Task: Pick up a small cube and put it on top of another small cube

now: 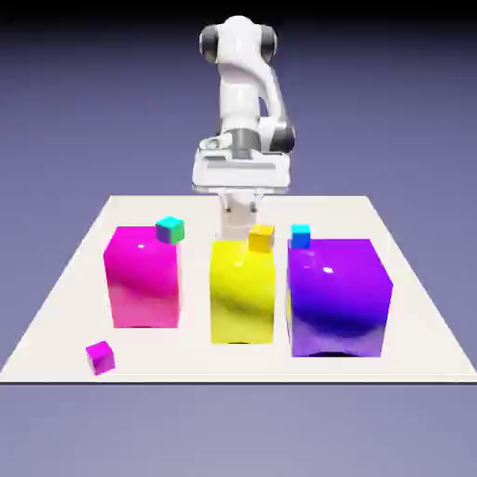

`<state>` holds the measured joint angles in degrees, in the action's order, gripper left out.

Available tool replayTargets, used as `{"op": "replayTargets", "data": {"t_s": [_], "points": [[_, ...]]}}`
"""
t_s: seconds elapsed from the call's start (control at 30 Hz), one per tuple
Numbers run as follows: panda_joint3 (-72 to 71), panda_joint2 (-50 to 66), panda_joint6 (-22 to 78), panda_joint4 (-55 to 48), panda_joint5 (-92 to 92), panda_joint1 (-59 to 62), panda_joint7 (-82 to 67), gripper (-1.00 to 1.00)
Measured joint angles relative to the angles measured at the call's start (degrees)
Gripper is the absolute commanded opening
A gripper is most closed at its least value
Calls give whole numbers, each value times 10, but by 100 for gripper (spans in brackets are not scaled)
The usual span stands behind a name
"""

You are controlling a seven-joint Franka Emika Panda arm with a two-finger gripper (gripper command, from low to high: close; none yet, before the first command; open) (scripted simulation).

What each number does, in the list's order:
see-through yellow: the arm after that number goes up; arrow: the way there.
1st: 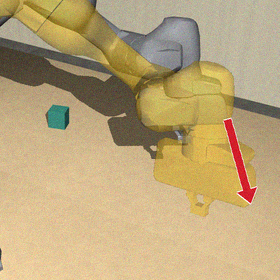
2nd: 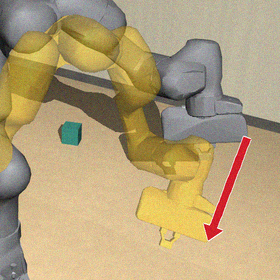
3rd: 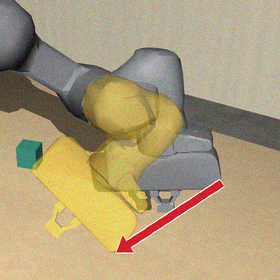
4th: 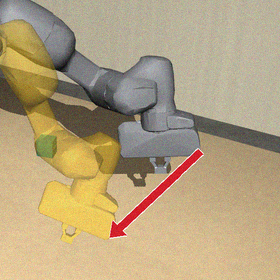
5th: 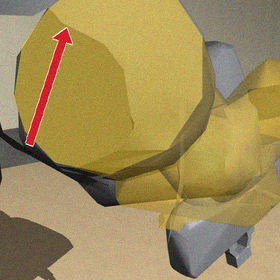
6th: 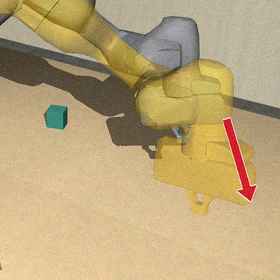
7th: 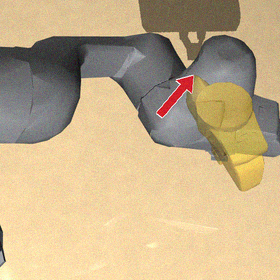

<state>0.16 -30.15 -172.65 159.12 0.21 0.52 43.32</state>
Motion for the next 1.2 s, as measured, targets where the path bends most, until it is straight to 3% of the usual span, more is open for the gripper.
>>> {"op": "replayTargets", "data": {"t_s": [0.97,1.13,1.17,1.2], "points": [[38,597,322,-448,50,287,206,0],[29,680,252,-461,59,292,200,0],[29,680,252,-461,59,292,200,-100],[29,680,252,-461,59,292,200,-100]]}}
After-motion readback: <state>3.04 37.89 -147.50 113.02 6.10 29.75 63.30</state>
